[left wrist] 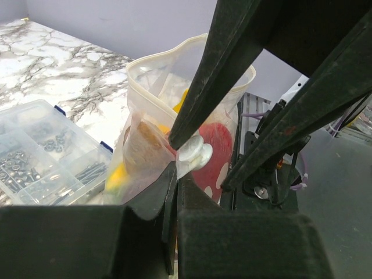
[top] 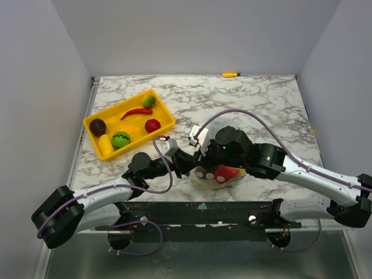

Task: Place the food in the zip-top bag and seal the zipper
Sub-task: Zip the zipper food storage bag at the center of the board.

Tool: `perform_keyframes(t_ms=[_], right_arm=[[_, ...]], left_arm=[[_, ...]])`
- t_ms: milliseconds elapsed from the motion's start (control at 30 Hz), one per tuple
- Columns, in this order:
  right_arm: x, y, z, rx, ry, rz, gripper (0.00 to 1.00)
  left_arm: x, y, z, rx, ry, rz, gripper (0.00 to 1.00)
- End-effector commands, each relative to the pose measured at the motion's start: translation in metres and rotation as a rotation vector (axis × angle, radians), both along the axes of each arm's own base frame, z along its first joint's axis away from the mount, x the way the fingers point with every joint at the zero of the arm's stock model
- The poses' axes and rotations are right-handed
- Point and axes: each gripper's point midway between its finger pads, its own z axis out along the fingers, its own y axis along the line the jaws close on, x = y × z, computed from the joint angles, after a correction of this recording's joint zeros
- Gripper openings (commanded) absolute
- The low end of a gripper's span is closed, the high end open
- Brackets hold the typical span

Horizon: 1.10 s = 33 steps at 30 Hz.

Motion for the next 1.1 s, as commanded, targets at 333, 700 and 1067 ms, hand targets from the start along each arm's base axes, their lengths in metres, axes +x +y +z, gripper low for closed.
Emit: perform_keyframes(t_ms=[333,700,1067], right_arm=[[0.009,-0.002,-0.004,-0.030,-0.085,0.013,0.22],[0.014,-0.007,-0.005,-0.048,-0.097,-0.019,0.29],[0.022,-0.016,-0.005,-0.073,-0.123,-0.067,0.01]], left_arm=[[-0.007,0.001,0.009,-0.038,-0.034,-0.018,0.00],[-0.007,0.000,0.011,-0.041,-0.032,-0.027,0.00],[-0.008,0.003,0.007,-0.045,-0.037,-0.017,0.00]])
